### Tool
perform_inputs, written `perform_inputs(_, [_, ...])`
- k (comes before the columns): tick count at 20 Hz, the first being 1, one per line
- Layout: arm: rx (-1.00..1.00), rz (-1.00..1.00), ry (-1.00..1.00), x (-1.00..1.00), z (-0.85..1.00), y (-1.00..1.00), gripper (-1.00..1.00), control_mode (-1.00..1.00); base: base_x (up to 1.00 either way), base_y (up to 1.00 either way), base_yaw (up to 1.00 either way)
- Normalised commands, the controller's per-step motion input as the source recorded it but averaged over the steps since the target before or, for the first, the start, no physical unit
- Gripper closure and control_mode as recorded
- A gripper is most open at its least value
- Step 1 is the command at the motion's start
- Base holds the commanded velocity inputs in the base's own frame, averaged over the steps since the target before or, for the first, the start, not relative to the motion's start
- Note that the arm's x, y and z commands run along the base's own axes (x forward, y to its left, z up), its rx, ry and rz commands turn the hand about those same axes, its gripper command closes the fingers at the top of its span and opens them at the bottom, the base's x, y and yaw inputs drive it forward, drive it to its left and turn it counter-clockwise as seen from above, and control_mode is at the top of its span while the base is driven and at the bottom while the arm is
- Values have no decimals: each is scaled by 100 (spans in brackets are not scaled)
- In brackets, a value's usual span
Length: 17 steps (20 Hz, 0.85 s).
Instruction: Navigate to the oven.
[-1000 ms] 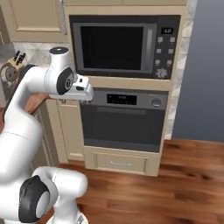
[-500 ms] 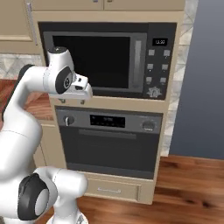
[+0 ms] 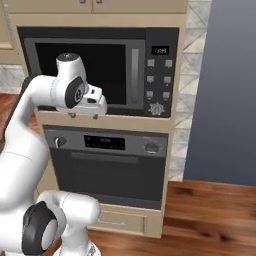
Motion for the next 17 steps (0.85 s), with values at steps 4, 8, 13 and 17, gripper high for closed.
perform_inputs(4, [0, 0, 0, 0, 0, 0, -100, 100, 92, 3, 0])
perform_inputs(8, [0, 0, 0, 0, 0, 0, -100, 100, 69, -4, 0])
perform_inputs(13, [0, 0, 0, 0, 0, 0, -100, 100, 0, -50, -5])
perform_inputs(17, [0, 0, 0, 0, 0, 0, -100, 100, 0, -41, -1])
